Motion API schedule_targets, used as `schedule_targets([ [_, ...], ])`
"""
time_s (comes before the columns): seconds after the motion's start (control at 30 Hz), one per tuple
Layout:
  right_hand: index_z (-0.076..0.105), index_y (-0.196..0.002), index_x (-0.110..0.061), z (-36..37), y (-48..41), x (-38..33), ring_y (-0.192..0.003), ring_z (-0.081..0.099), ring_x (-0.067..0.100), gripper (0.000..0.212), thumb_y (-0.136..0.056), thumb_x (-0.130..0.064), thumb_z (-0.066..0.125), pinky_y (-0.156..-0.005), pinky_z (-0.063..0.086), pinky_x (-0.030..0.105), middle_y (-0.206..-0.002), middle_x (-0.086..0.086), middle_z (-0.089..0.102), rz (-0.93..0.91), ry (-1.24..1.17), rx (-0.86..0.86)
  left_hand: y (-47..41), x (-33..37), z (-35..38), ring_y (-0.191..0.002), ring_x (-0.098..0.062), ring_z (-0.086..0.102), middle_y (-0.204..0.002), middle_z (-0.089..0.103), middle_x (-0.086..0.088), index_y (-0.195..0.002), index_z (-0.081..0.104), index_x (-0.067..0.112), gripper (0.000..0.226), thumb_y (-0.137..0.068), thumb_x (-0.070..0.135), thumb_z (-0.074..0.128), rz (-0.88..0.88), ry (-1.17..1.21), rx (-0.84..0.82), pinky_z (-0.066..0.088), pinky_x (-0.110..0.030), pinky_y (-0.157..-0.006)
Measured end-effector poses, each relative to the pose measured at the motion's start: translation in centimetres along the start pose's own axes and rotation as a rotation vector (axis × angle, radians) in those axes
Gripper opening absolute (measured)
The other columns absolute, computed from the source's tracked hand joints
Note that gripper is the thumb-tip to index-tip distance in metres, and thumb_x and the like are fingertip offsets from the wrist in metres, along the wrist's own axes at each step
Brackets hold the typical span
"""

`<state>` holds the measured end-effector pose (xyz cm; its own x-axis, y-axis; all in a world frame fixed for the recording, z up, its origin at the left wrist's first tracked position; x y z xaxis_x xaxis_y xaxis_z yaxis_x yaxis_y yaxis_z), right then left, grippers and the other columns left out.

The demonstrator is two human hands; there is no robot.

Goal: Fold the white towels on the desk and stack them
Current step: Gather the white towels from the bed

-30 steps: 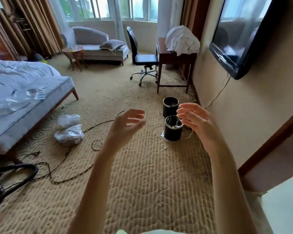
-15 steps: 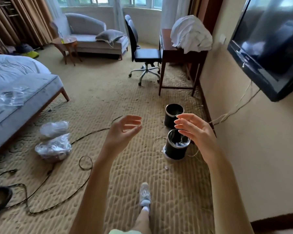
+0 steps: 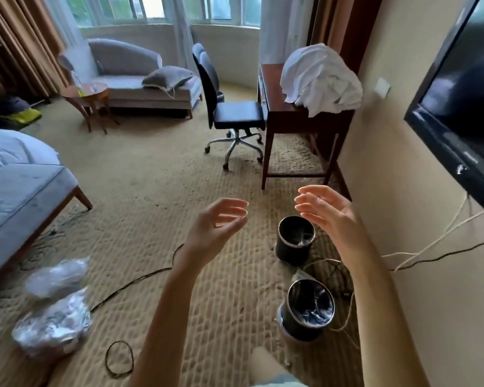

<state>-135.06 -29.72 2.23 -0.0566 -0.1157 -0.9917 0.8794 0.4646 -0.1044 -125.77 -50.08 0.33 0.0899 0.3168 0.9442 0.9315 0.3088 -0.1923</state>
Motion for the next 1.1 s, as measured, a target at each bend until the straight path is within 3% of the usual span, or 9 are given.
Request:
schedule_targets([
  [0.3,0.068,-0.102,-0.014,-2.2,-23.2,6.3,-0.091,0.069,0.015,0.024,-0.084,-0.027,0.061,-0.085,0.055,0.024,-0.092,-0.001,0.073,0.038,0.009,0.007,-21.7,-8.9,-1.6,-0.088,0.002,0.068,-0.098,0.071,0.01,-0.101,0.067,0.025,0.021,-0.083,0.016,0.072,-0.068,-0.005,0.049,0.051,-0.011,-0.075],
  [0.63,0.068,-0.102,-0.016,-4.7,-55.8,3.9,-0.087,0.068,0.011,0.025,-0.082,-0.03,0.061,-0.081,0.055,0.021,-0.091,-0.003,0.073,-0.042,-0.041,-0.029,-52.5,-8.9,-4.1,-0.081,0.008,0.066,-0.094,0.068,0.013,-0.097,0.064,0.027,0.023,-0.085,0.008,0.07,0.002,-0.062,0.117,0.049,-0.008,-0.075],
  [0.93,0.067,-0.106,-0.012,-6.4,-71.7,7.1,-0.087,0.069,0.011,0.031,-0.082,-0.031,0.061,-0.078,0.054,0.02,-0.09,-0.002,0.073,0.038,-0.025,-0.072,-67.7,-14.2,-4.6,-0.079,0.006,0.065,-0.094,0.068,0.007,-0.105,0.065,0.015,0.021,-0.085,0.008,0.07,-0.141,-0.045,0.16,0.049,-0.007,-0.072],
  [1.1,0.069,-0.101,-0.018,-8.5,-80.0,9.6,-0.087,0.069,0.011,0.029,-0.079,-0.036,0.063,-0.078,0.055,0.02,-0.089,-0.003,0.073,0.04,-0.011,-0.007,-77.8,-18.2,-3.1,-0.082,-0.002,0.066,-0.094,0.07,0.008,-0.096,0.066,0.023,0.021,-0.085,0.006,0.07,-0.127,-0.036,0.083,0.053,-0.013,-0.077],
])
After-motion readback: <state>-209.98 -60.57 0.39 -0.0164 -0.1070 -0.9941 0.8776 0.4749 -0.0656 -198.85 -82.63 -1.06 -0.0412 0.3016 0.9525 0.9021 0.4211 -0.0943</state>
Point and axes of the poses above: each hand's wrist, its own y-axis away from the middle knuckle, its own z-axis out of the palm, x = y × z, the point moved 6 cm from there along -y, towards the middle knuckle
